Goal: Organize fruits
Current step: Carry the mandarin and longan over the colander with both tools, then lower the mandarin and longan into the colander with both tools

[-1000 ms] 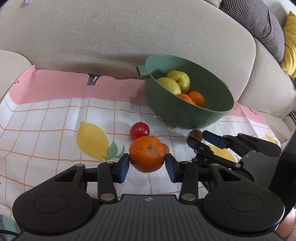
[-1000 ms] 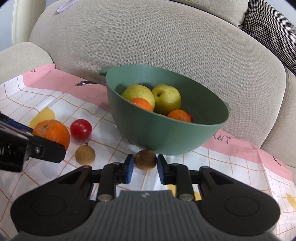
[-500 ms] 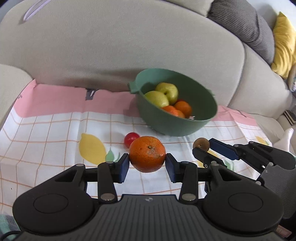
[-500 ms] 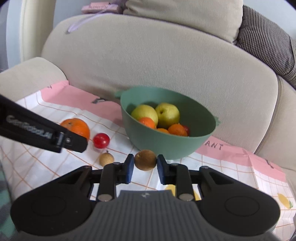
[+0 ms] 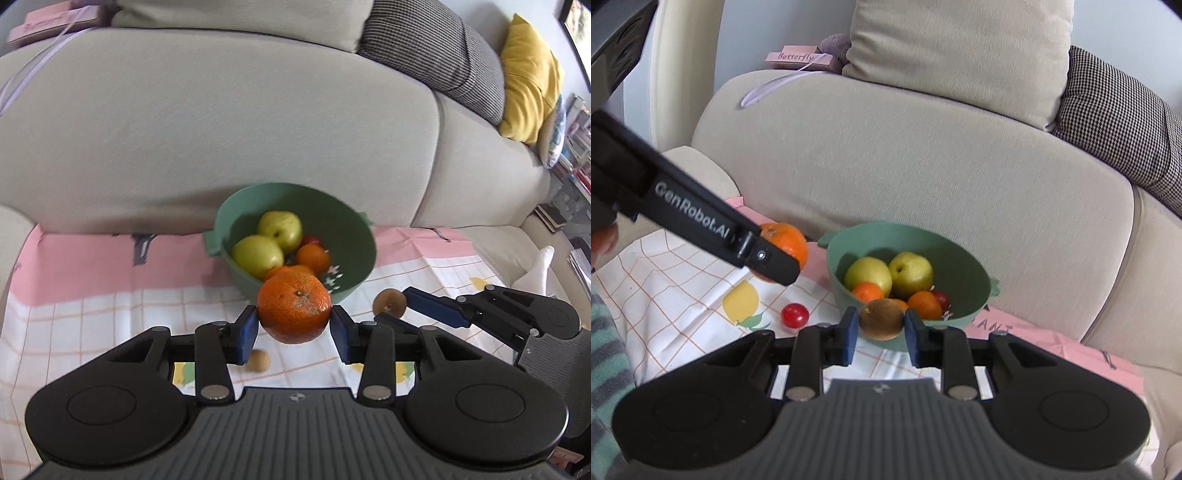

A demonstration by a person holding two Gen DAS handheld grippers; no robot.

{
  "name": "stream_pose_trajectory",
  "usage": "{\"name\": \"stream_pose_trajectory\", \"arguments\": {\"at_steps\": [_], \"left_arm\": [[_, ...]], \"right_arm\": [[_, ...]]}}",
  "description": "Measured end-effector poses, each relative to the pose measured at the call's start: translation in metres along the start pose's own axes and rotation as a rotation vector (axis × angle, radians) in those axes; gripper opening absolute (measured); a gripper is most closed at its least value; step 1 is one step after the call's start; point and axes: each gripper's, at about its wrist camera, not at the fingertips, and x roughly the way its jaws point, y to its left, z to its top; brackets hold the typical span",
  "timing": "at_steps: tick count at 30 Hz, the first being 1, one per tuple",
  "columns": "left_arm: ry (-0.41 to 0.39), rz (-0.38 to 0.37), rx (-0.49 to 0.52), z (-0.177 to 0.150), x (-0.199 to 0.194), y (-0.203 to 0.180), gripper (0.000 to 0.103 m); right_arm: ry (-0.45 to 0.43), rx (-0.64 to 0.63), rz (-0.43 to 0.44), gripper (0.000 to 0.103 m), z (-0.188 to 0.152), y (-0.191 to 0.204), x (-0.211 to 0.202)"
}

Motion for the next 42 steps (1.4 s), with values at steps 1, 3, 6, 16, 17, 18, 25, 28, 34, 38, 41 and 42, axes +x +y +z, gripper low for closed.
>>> {"name": "stream_pose_trajectory", "arguments": {"at_steps": [1, 3, 6, 16, 17, 18, 25, 28, 34, 38, 41, 42], "left_arm": [[0.008, -0.007, 0.005, 0.005, 0.002, -0.002, 0.047], [0.025, -0.009, 0.026, 0.013, 0.009, -0.006, 0.047], [0.046, 0.002, 0.065, 0.025, 0.022, -0.012, 0.047], [0.15, -0.037, 0.09, 0.064, 0.072, -0.016, 0.047], [0.158, -0.039, 0.1, 0.067, 0.078, -0.017, 0.047], [0.168, -0.038, 0.111, 0.069, 0.083, -0.018, 0.047], [0.225, -0.028, 0.129, 0.074, 0.116, -0.014, 0.047], [0.248, -0.039, 0.118, 0.075, 0.128, -0.01, 0.047], [0.286, -0.046, 0.107, 0.075, 0.147, -0.006, 0.047], [0.301, -0.056, 0.097, 0.075, 0.154, -0.003, 0.047], [0.308, -0.051, 0.098, 0.075, 0.158, -0.002, 0.047], [0.312, -0.049, 0.099, 0.075, 0.159, -0.003, 0.048]], "right_arm": [[0.004, -0.002, 0.007, 0.023, 0.003, -0.004, 0.0], [0.013, -0.001, 0.023, 0.023, 0.008, -0.013, 0.004], [0.039, 0.0, 0.046, 0.023, 0.016, -0.027, 0.012], [0.205, 0.014, 0.112, 0.024, 0.041, -0.072, 0.074], [0.223, 0.012, 0.12, 0.024, 0.043, -0.076, 0.081], [0.24, 0.01, 0.129, 0.024, 0.045, -0.079, 0.087], [0.344, -0.018, 0.193, 0.023, 0.052, -0.082, 0.118], [0.382, -0.047, 0.212, 0.023, 0.054, -0.078, 0.129], [0.472, -0.071, 0.26, 0.023, 0.058, -0.072, 0.148], [0.536, -0.094, 0.269, 0.023, 0.059, -0.069, 0.162], [0.576, -0.104, 0.274, 0.023, 0.057, -0.07, 0.17], [0.588, -0.106, 0.275, 0.023, 0.056, -0.07, 0.172]]}}
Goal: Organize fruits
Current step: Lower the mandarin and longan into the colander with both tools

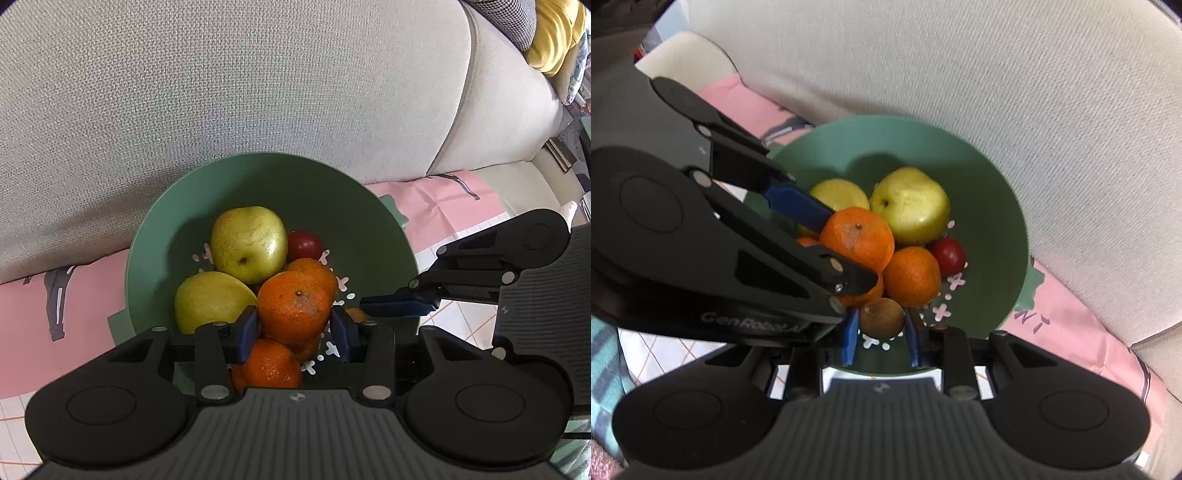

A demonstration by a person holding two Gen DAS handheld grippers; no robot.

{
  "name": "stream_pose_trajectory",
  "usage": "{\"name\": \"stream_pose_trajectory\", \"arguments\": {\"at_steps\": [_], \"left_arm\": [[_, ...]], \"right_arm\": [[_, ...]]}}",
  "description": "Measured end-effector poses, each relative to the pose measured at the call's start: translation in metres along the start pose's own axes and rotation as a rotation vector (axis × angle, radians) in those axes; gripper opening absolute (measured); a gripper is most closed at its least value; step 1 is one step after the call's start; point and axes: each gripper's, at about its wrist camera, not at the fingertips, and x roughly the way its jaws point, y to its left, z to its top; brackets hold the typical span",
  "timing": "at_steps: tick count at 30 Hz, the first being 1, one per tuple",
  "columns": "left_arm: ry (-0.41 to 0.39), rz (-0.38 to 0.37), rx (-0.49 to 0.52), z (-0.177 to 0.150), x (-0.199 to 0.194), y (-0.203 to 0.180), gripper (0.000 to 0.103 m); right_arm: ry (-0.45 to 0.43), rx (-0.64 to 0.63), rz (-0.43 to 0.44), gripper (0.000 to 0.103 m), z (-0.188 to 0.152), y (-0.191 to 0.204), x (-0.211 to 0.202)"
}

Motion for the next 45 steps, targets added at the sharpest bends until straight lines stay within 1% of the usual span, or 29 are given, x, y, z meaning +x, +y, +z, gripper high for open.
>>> {"name": "stream_pose_trajectory", "arguments": {"at_steps": [3, 12, 18, 20, 22, 23, 26, 29, 33, 39, 42, 45], "left_arm": [[0.007, -0.005, 0.001, 0.0, 0.003, 0.0, 0.048], [0.011, -0.012, -0.014, 0.0, 0.006, 0.002, 0.048], [0.011, -0.002, -0.029, -0.001, 0.004, 0.003, 0.048], [0.001, 0.004, -0.034, -0.002, 0.0, 0.003, 0.048], [-0.012, -0.002, -0.037, -0.002, -0.006, 0.003, 0.049], [-0.018, -0.004, -0.036, -0.002, -0.009, 0.003, 0.05], [-0.033, 0.0, -0.028, -0.003, -0.018, 0.001, 0.05], [-0.053, 0.003, -0.025, -0.005, -0.029, 0.0, 0.05], [-0.079, 0.019, -0.021, -0.009, -0.046, -0.003, 0.05], [-0.126, 0.064, 0.005, -0.019, -0.076, -0.011, 0.05], [-0.162, 0.103, 0.018, -0.028, -0.095, -0.015, 0.05], [-0.204, 0.139, 0.03, -0.042, -0.111, -0.02, 0.051]], "right_arm": [[0.025, -0.011, -0.008, 0.023, 0.0, -0.001, 0.006], [0.046, 0.0, -0.006, 0.023, 0.0, -0.005, 0.01], [0.037, 0.011, -0.011, 0.024, -0.002, -0.005, 0.011], [0.035, 0.012, -0.014, 0.025, -0.003, -0.005, 0.01], [0.026, 0.015, -0.024, 0.033, -0.004, -0.004, 0.008], [0.023, 0.018, -0.028, 0.035, -0.004, -0.004, 0.006], [0.016, 0.027, -0.031, 0.036, -0.006, -0.003, 0.001], [0.0, 0.026, -0.042, 0.037, -0.008, -0.001, -0.007], [-0.022, 0.033, -0.056, 0.043, -0.009, 0.003, -0.019], [-0.06, 0.035, -0.074, 0.043, -0.013, 0.012, -0.042], [-0.103, 0.061, -0.081, 0.043, -0.018, 0.017, -0.056], [-0.174, 0.109, -0.084, 0.043, -0.027, 0.024, -0.07]]}}
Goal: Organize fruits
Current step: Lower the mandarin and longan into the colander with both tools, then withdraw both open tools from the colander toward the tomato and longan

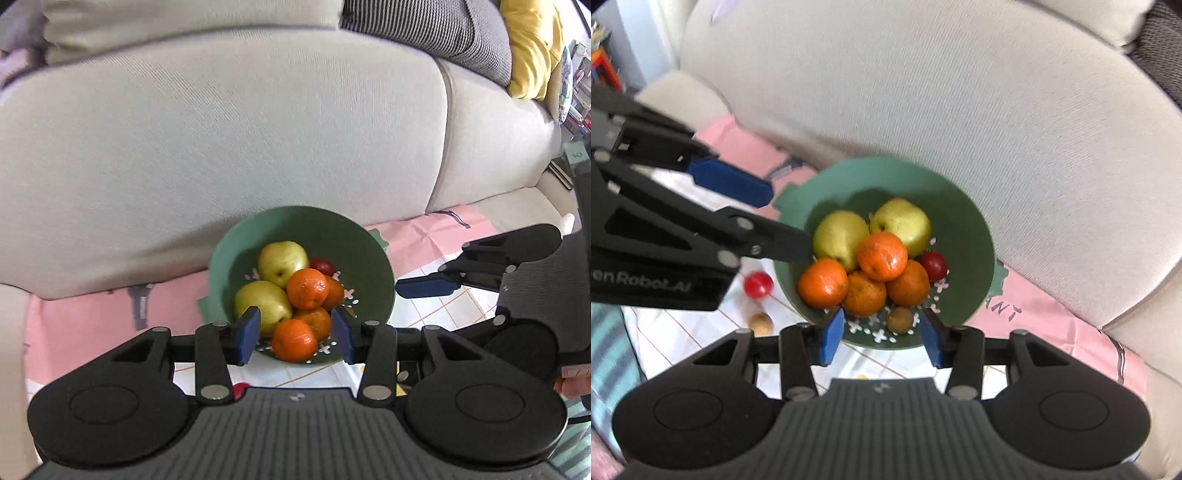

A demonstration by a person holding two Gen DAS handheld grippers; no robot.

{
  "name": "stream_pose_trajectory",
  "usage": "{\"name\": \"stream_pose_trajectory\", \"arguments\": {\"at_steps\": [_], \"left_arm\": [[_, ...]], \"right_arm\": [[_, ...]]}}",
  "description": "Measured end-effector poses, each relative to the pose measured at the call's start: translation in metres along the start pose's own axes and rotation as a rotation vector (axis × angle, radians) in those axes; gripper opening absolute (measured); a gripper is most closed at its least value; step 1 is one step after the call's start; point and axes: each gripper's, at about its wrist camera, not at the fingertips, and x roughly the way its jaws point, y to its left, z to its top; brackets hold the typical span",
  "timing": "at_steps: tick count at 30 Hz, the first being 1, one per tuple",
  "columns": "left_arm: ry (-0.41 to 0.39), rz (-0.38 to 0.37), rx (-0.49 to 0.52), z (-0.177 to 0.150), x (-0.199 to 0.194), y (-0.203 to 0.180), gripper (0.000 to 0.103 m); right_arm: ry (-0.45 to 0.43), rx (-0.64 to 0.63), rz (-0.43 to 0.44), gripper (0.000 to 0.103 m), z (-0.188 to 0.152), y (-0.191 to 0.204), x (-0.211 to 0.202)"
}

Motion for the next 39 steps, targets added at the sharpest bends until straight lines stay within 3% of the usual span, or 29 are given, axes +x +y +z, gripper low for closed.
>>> {"name": "stream_pose_trajectory", "arguments": {"at_steps": [6, 12, 19, 24, 39], "left_arm": [[-0.085, 0.098, 0.043, -0.032, -0.036, -0.009, 0.051], [-0.112, 0.168, 0.043, -0.066, -0.059, -0.015, 0.051], [-0.148, 0.179, -0.008, -0.104, -0.075, -0.009, 0.051], [-0.14, 0.182, -0.06, -0.125, -0.071, 0.001, 0.051], [-0.15, 0.099, -0.147, -0.14, -0.045, 0.025, 0.051]], "right_arm": [[-0.127, 0.135, 0.019, 0.044, -0.031, 0.017, -0.021], [-0.226, 0.285, 0.057, 0.044, -0.071, 0.043, -0.031], [-0.344, 0.395, 0.01, 0.045, -0.108, 0.07, -0.041], [-0.408, 0.368, -0.05, 0.046, -0.127, 0.093, -0.043], [-0.358, 0.326, -0.074, 0.044, -0.135, 0.111, -0.001]]}}
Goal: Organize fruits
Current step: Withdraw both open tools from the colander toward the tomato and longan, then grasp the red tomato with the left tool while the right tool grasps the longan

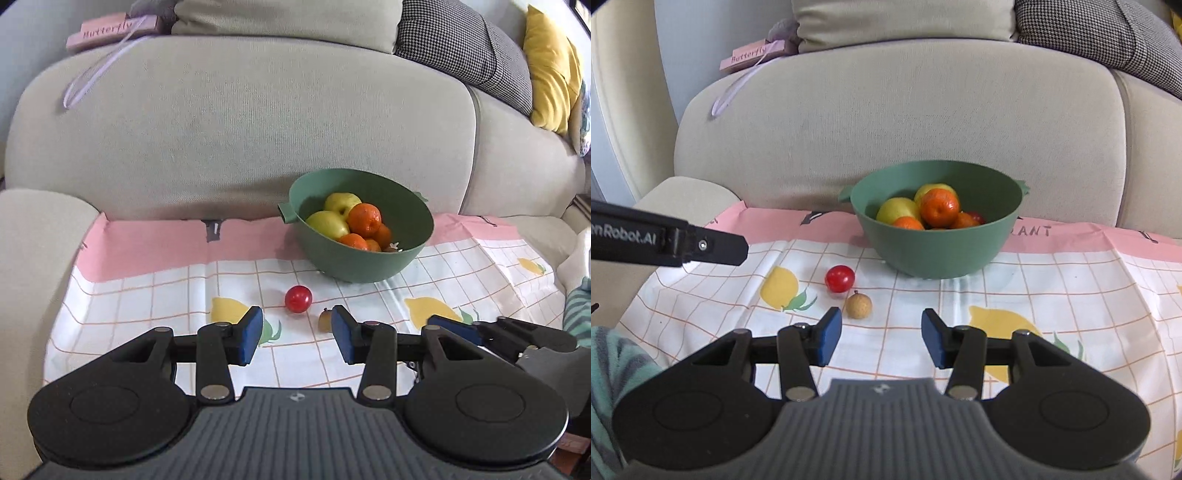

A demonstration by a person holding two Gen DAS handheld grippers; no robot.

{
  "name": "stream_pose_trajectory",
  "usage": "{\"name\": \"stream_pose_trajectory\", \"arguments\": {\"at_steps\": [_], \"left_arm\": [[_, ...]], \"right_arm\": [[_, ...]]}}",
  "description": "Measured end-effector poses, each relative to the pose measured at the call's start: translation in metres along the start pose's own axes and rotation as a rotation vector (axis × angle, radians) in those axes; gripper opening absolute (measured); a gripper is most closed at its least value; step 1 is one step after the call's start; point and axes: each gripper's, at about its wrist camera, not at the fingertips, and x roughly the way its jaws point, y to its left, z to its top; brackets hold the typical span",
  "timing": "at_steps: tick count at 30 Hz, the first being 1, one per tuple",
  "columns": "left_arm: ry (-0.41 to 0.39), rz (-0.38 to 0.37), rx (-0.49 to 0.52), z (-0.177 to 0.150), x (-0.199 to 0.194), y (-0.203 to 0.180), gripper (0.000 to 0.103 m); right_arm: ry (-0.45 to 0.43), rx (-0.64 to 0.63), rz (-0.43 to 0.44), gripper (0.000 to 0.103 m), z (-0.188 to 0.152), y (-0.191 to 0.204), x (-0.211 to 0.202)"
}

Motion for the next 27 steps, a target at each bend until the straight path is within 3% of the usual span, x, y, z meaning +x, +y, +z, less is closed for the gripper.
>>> {"name": "stream_pose_trajectory", "arguments": {"at_steps": [13, 27], "left_arm": [[0.066, -0.018, -0.004, 0.005, 0.04, 0.012, 0.042], [0.116, -0.012, -0.004, 0.004, 0.07, 0.022, 0.042]], "right_arm": [[0.036, -0.114, 0.023, 0.03, 0.002, 0.017, 0.05], [0.076, -0.156, 0.024, 0.026, 0.005, 0.023, 0.094]]}}
